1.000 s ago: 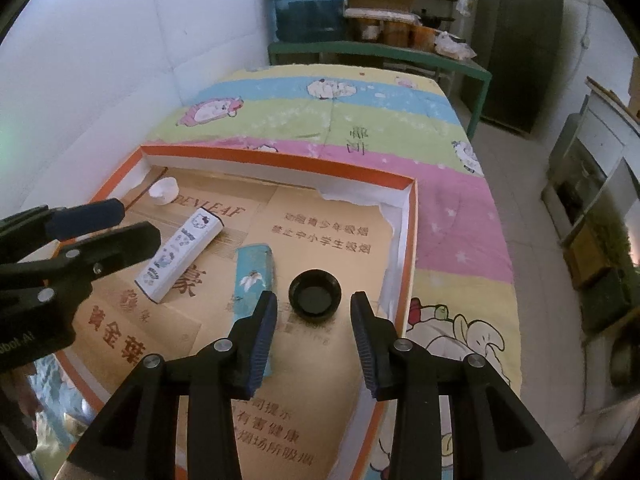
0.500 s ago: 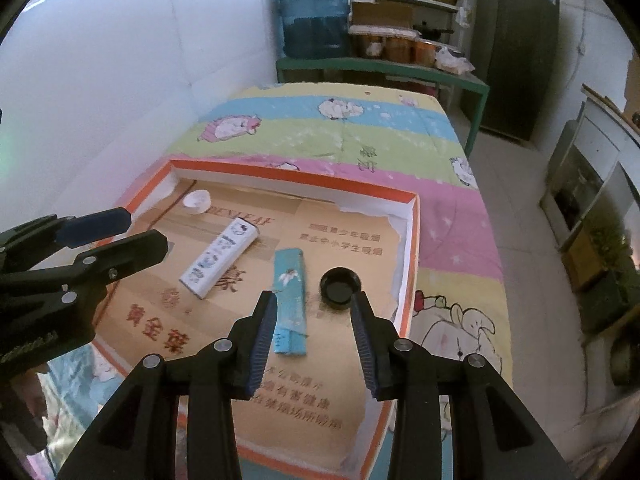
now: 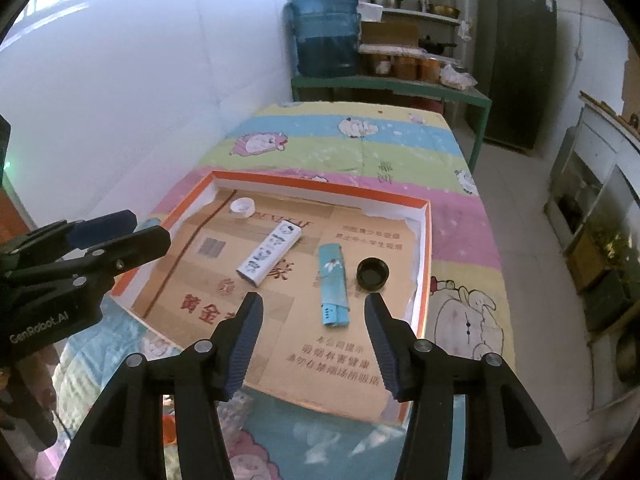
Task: Organize rigid objects
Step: 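Withdraw both grippers from the box toward the caps on the quilt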
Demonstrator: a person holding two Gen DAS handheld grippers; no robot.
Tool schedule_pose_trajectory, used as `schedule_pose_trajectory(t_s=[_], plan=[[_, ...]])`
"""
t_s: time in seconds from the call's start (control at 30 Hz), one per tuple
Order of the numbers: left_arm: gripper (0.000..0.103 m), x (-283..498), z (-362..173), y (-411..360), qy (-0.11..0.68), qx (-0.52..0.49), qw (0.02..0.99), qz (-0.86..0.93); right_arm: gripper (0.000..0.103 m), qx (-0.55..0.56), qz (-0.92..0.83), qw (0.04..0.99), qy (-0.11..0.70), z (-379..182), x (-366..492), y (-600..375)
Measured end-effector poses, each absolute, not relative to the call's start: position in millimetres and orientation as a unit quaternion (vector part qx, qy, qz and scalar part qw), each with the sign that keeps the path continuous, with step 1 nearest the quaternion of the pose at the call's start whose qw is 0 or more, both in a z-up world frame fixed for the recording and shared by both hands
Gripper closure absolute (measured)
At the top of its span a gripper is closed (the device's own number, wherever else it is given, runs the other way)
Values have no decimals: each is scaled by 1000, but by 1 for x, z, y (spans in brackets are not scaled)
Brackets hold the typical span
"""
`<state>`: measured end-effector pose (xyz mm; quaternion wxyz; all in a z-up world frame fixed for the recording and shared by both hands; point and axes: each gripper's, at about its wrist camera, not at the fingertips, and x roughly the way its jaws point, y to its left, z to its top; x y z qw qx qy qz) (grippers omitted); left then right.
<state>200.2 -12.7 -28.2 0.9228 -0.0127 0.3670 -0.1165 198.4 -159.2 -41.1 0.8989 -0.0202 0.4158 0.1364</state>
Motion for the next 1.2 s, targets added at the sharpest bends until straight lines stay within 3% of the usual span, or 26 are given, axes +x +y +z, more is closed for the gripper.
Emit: schedule_pose_trajectory(t_s=[1.2], plan=[[50,65,-19,13,326,-28,936,-128,48,-26,149,906,394,-35,67,-133]])
